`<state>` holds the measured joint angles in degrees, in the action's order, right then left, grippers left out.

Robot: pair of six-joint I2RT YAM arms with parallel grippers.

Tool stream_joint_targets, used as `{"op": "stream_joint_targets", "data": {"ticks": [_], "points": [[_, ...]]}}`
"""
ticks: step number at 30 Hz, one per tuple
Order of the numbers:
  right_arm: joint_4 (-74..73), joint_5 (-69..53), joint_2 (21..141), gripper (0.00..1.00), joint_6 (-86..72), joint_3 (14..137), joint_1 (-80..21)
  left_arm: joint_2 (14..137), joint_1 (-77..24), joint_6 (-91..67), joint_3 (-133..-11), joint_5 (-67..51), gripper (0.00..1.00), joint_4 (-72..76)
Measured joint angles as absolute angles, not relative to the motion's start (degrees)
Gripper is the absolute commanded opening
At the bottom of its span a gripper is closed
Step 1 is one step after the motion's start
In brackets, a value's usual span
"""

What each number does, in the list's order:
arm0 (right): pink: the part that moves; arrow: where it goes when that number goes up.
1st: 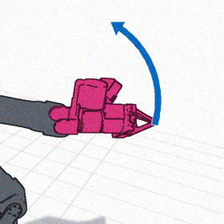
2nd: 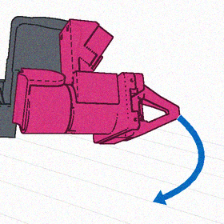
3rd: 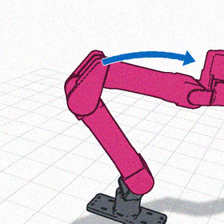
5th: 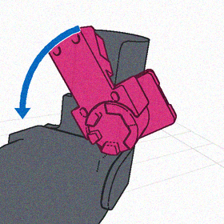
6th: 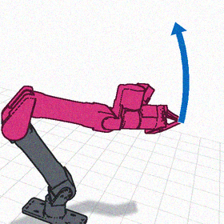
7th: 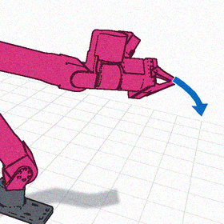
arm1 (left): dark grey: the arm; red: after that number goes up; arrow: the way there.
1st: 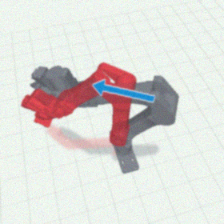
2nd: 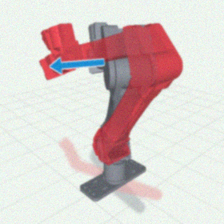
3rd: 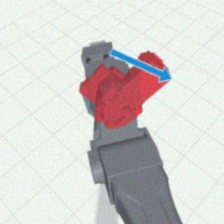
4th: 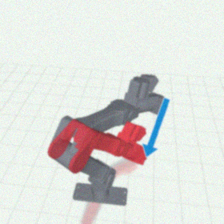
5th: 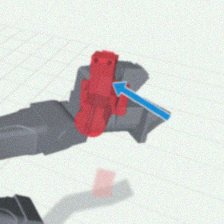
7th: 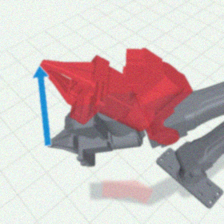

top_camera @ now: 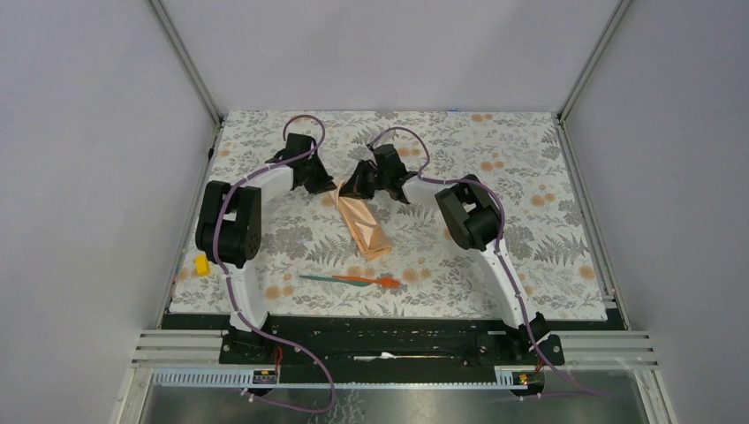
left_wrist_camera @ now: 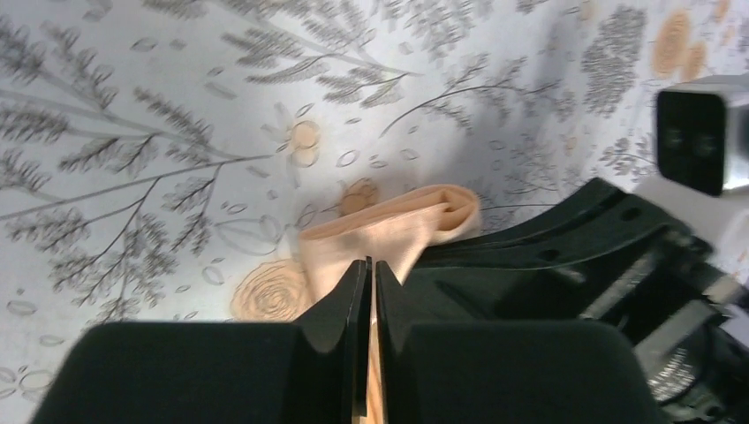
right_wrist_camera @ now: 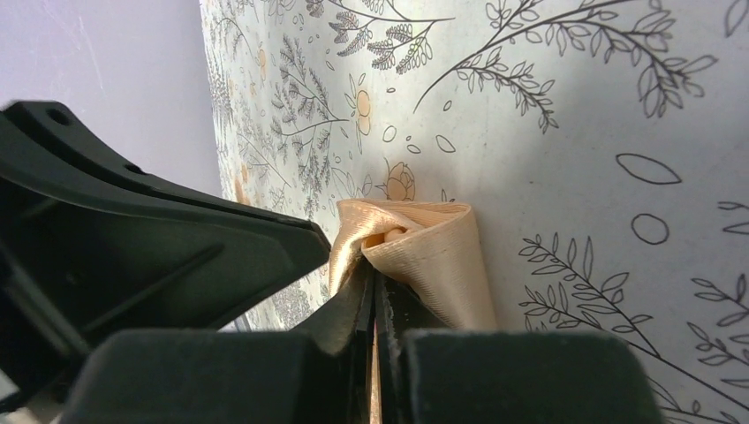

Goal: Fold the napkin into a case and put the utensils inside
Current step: Smooth out the smaller rectangle-folded napkin at the center of the board.

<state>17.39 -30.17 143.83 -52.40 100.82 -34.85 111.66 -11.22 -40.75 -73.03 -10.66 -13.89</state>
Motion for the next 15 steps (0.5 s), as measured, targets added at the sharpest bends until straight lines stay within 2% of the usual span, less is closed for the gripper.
{"op": "stream_joint_targets", "data": {"ticks": [15], "points": [[14.70, -30.02, 142.76, 0.00, -49.36, 100.86, -34.87, 116.11, -11.31, -41.87, -75.42, -15.09, 0.05, -10.35]]}}
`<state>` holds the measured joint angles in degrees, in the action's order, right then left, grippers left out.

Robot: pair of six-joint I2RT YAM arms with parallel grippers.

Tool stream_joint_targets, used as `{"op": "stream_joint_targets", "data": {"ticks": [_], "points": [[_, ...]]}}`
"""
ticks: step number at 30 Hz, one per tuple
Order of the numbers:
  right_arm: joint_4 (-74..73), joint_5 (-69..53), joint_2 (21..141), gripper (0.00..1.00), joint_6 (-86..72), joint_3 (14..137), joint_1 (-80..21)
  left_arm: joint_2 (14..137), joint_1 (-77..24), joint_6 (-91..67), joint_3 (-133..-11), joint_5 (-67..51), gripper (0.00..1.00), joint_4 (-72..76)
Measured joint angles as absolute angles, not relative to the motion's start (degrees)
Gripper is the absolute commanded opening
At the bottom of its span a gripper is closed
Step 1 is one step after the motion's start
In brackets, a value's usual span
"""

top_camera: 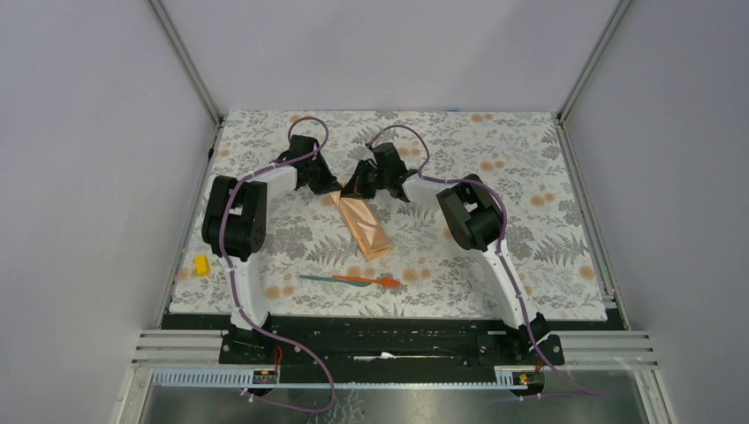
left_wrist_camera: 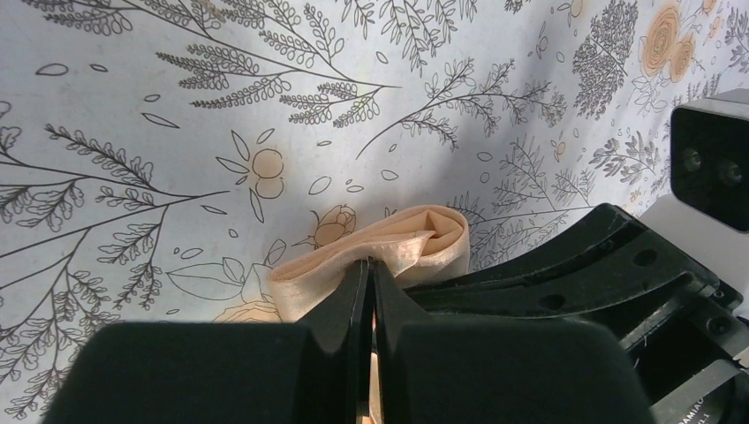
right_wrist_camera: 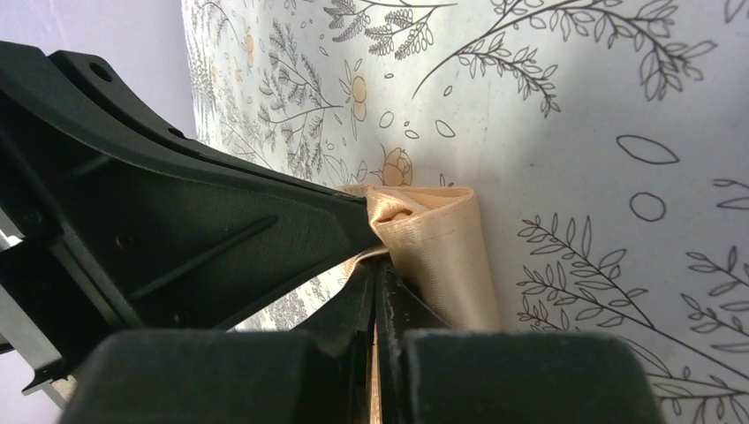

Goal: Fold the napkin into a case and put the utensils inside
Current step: Smooth out the smaller rectangle-folded napkin at the center of the board.

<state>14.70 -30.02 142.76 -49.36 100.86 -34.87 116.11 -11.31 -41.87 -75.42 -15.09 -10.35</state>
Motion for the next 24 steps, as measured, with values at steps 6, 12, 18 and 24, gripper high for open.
{"op": "stream_joint_targets", "data": {"ticks": [6, 12, 18, 24], "points": [[10.04, -29.69, 141.29, 0.00, -47.09, 101.03, -34.87, 116.14, -11.31, -41.87, -75.26, -15.18, 0.05, -10.02], [1.13, -29.06, 136.33, 0.24, -40.38, 100.88, -34.94, 116.14, -11.31, -41.91, -74.46, -15.29, 0.06, -8.58], [-8.91, -24.75, 126.61, 0.69, -25.56, 96.84, -36.25, 116.14, -11.31, -41.89, -74.52, -15.55, 0.29, -8.60], [-14.83, -11.33, 117.73, 0.77, -10.07, 88.99, -44.88, 115.74, -9.89, -43.99, -74.26, -21.93, 0.49, -7.51]]}}
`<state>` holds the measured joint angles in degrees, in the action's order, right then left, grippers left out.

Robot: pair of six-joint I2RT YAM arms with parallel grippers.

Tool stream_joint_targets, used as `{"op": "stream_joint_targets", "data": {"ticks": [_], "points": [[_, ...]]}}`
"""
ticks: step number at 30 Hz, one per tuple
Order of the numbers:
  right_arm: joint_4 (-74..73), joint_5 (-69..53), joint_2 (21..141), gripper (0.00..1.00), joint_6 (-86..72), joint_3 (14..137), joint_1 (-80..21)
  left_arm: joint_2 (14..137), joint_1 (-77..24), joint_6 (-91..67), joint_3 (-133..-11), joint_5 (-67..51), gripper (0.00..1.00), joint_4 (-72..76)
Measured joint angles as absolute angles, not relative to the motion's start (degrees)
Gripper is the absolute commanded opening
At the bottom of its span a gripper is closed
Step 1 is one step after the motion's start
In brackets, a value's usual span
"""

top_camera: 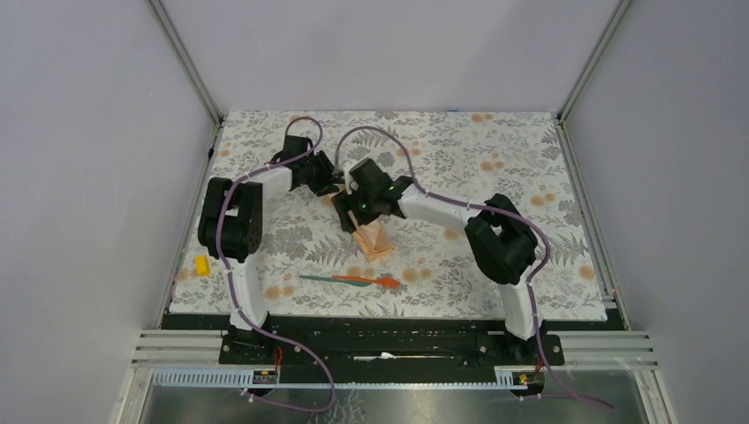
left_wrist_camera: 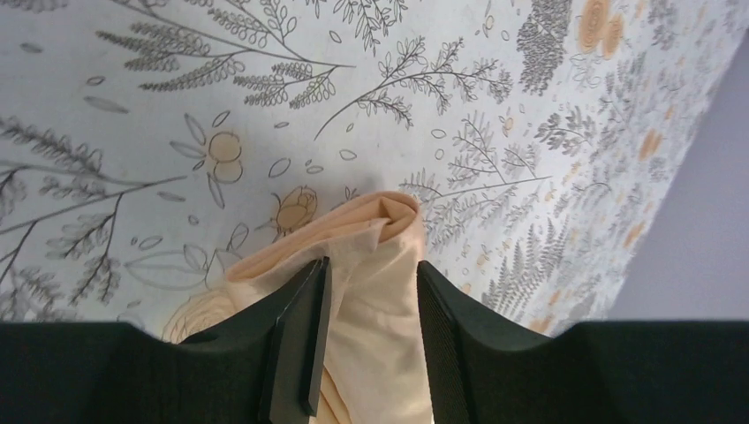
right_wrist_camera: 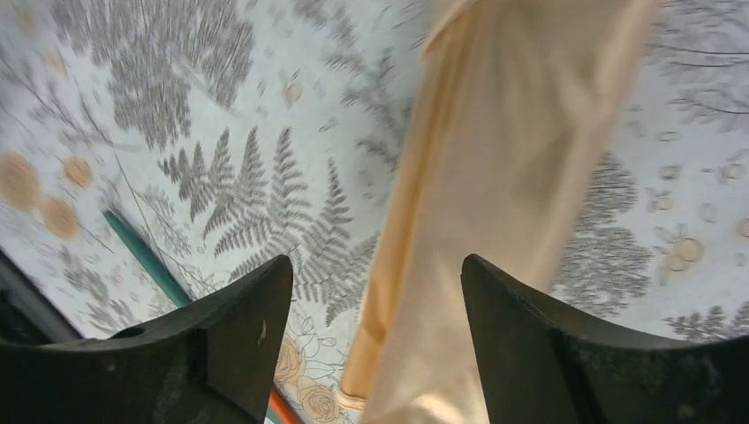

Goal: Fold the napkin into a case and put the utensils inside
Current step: Smooth out the smaller rectangle-folded napkin at the center of the board, then pick up the smaller rectangle-folded napkin from the center of the board.

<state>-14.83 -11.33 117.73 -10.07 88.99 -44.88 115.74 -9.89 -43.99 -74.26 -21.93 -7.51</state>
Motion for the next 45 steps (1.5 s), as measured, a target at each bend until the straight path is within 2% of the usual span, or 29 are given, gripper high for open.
{"op": "stream_joint_targets", "data": {"ticks": [6, 12, 14, 18, 23, 25, 29, 32, 39, 45], "points": [[-17.65, 1.45, 117.60, 0.77, -3.44, 88.09, -54.46, 107.79, -5.93, -43.86, -70.78, -25.67, 0.59, -10.13], [-18.94, 11.88, 120.40, 0.72, 0.21, 89.08, -56.95, 94.06, -1.32, -41.30, -65.67, -26.33, 0.60, -12.34], [-19.11, 14.02, 121.40, 0.69, 0.67, 89.19, -57.14, 89.82, -0.64, -40.40, -62.89, -26.35, 0.61, -12.47], [-19.86, 16.14, 122.83, 0.55, 1.10, 90.00, -57.45, 83.59, -0.54, -39.44, -56.49, -26.35, 0.62, -13.45], [-19.81, 19.31, 124.86, 0.53, 0.23, 91.59, -57.95, 80.71, -0.21, -39.00, -51.59, -26.13, 0.62, -14.37], [-19.44, 21.06, 125.25, 0.48, -0.60, 91.85, -58.28, 80.09, -0.01, -38.83, -50.78, -26.06, 0.62, -14.50], [-17.98, 24.53, 125.91, 0.24, -2.66, 91.83, -58.83, 77.97, -0.08, -38.54, -49.39, -26.17, 0.63, -14.96], [-16.64, 26.50, 126.43, 0.01, -3.66, 91.53, -59.05, 76.03, -0.12, -38.37, -48.56, -26.15, 0.63, -15.20], [-15.29, 26.65, 126.21, 0.00, -5.15, 90.98, -59.13, 73.54, -0.10, -38.54, -47.20, -26.30, 0.63, -15.07], [-13.63, 11.27, 119.83, 0.00, -12.45, 87.07, -56.29, 73.54, -0.12, -38.83, -47.20, -26.81, 0.63, -15.03]]}}
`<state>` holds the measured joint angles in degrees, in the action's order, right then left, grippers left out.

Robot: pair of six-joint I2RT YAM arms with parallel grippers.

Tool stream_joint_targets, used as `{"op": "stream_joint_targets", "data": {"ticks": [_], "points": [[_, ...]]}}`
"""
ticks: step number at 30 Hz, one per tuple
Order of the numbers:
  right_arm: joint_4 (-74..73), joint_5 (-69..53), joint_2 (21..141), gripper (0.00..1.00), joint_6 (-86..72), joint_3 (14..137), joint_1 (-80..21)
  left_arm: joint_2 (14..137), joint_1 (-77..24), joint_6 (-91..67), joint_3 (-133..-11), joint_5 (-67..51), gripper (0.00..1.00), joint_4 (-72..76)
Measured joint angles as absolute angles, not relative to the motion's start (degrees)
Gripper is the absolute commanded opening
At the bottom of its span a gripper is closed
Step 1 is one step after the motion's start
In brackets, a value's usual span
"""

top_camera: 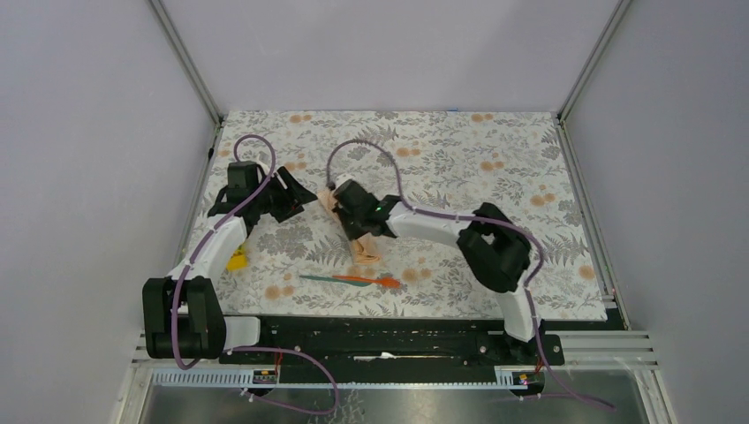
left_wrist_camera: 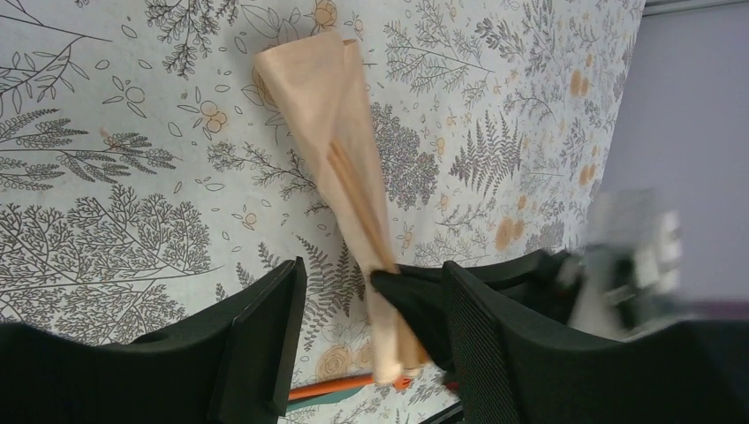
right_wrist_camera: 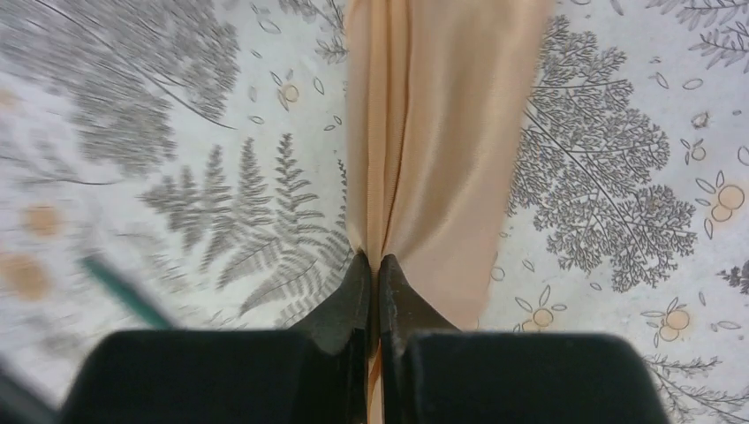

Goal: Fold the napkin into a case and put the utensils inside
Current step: Pick up the smaller rectangle-folded napkin from the center of the board, then turn over the smaller rectangle-folded napkin at the center of the board, then smooth out the smaller rectangle-folded napkin at the center of the board.

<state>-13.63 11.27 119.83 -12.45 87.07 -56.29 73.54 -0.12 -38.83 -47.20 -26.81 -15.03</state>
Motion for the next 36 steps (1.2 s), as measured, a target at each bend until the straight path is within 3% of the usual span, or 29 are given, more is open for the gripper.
{"op": "stream_joint_targets", "data": {"ticks": [6, 10, 17, 20, 24, 28, 32, 36], "points": [[1.19, -11.25, 110.54, 0.00, -28.36, 74.94, -43.83, 73.54, -0.34, -39.33, -47.20, -27.07, 0.63, -15.00], [16.53, -24.16, 112.03, 0.00, -41.36, 65.98, -34.59, 73.56, -1.10, -39.55, -47.20, -27.11, 0.63, -15.00], [34.74, -36.47, 117.97, 0.00, -55.46, 55.70, -26.83, 75.29, -5.93, -40.60, -47.20, -26.96, 0.63, -14.55], [37.28, -39.99, 118.02, 0.16, -56.58, 53.80, -24.27, 78.13, -8.58, -41.58, -47.27, -27.00, 0.63, -13.06], [34.83, -41.52, 117.78, 0.36, -53.19, 53.84, -20.82, 84.62, -11.64, -43.59, -49.28, -28.21, 0.63, -10.83], [17.85, -37.71, 114.67, 0.45, -41.91, 57.39, -18.33, 94.35, -14.41, -45.54, -55.20, -29.82, 0.56, -8.21], [3.99, -28.29, 106.65, 0.46, -30.59, 60.45, -19.14, 102.17, -16.64, -47.75, -61.65, -30.33, 0.48, -4.95], [-2.37, -26.02, 100.44, 0.40, -25.61, 61.39, -23.83, 108.20, -17.63, -49.45, -68.58, -30.83, 0.36, -2.50]]}}
